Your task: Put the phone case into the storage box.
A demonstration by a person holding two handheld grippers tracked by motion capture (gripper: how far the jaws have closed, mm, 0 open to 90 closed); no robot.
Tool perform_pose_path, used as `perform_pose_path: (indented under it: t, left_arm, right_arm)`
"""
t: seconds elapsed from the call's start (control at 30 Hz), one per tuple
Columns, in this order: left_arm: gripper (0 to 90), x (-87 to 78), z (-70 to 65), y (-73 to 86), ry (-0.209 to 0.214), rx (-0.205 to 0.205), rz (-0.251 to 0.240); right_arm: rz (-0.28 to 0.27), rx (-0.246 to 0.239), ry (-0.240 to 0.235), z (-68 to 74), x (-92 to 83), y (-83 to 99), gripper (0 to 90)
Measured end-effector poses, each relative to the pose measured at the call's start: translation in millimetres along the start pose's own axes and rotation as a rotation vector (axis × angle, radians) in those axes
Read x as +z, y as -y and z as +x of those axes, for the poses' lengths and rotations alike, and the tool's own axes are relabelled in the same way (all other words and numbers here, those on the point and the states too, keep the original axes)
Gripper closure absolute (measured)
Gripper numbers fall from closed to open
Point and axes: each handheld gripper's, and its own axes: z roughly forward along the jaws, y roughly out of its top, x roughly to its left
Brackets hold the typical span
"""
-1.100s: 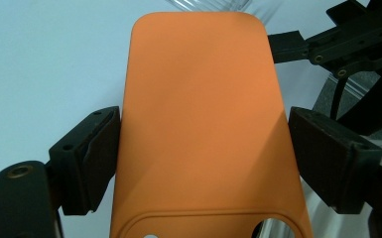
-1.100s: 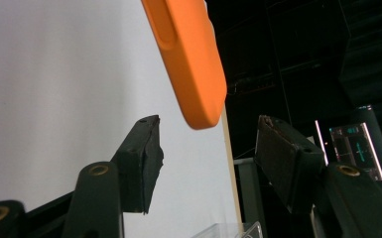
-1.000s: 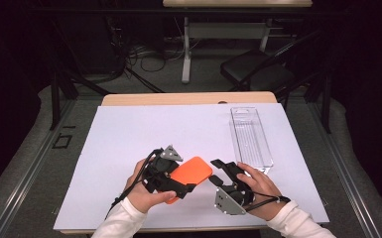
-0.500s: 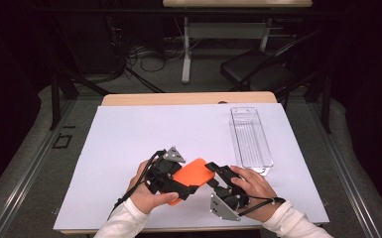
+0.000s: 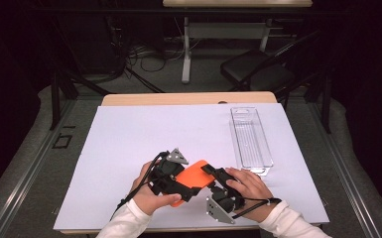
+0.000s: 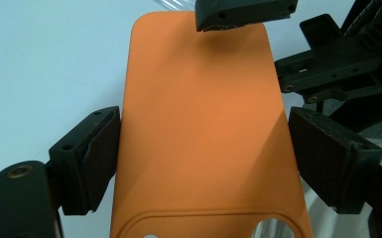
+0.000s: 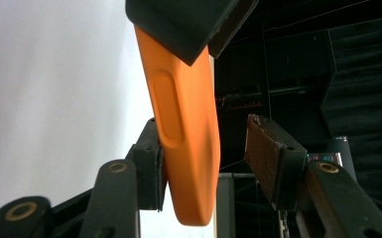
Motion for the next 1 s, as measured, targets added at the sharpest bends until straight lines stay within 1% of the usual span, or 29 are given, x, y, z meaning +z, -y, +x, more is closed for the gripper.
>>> perform_pose_path:
  t: [0.03, 0.1, 0.17, 0.2, 0.23, 0.3, 0.4, 0.73, 0.8, 0.83, 0.9, 1.0]
  left_arm:
    - [16.3, 0.0, -0.1, -0.1, 0.003, 0.003, 0.000]
    - [16.3, 0.2, -0.6, -0.1, 0.008, 0.003, -0.003]
    - [16.3, 0.0, -1.3, -0.4, 0.016, 0.004, 0.001]
    - [16.3, -0.1, -2.0, -0.5, 0.020, 0.003, -0.001]
    - [16.3, -0.1, -2.5, -0.7, 0.026, 0.005, -0.001]
    - [16.3, -0.1, -3.5, -0.8, 0.031, 0.006, -0.008]
    - [16.3, -1.2, -4.3, -0.9, 0.044, 0.005, -0.011]
    - [16.3, -3.8, -5.2, -1.2, 0.086, 0.006, -0.026]
    - [16.3, -3.7, -4.9, -1.1, 0.086, 0.007, -0.024]
    - [16.3, -4.0, -4.8, -1.2, 0.079, 0.007, -0.018]
    - [16.3, -3.3, -4.0, -0.8, 0.091, 0.002, -0.025]
    - [16.3, -3.2, -3.8, -0.7, 0.099, -0.002, -0.025]
  right_arm:
    - [-0.005, 0.009, 0.001, 1.1, 0.5, -0.3, 53.0]
    - [-0.013, 0.005, 0.003, 2.1, 1.6, -0.5, 54.2]
    - [-0.005, -0.009, 0.006, 2.9, 1.9, -1.1, 55.2]
    - [-0.016, -0.018, 0.010, 3.3, 3.0, -1.1, 55.8]
    - [-0.008, -0.033, 0.012, 2.9, 2.9, -1.2, 56.1]
    - [-0.012, -0.038, 0.015, 3.4, 4.2, -1.3, 56.9]
    - [-0.012, -0.043, 0.022, 3.3, 4.8, -1.4, 58.1]
    - [-0.019, -0.044, 0.023, 4.0, 6.4, -1.7, 63.7]
    - [-0.022, -0.044, 0.025, 4.6, 6.5, -1.3, 65.7]
    - [-0.023, -0.045, 0.026, 4.7, 6.5, -1.2, 66.7]
    - [-0.023, -0.042, 0.031, 5.7, 6.4, -0.8, 68.8]
    - [-0.023, -0.059, 0.040, 5.7, 6.1, -1.0, 71.7]
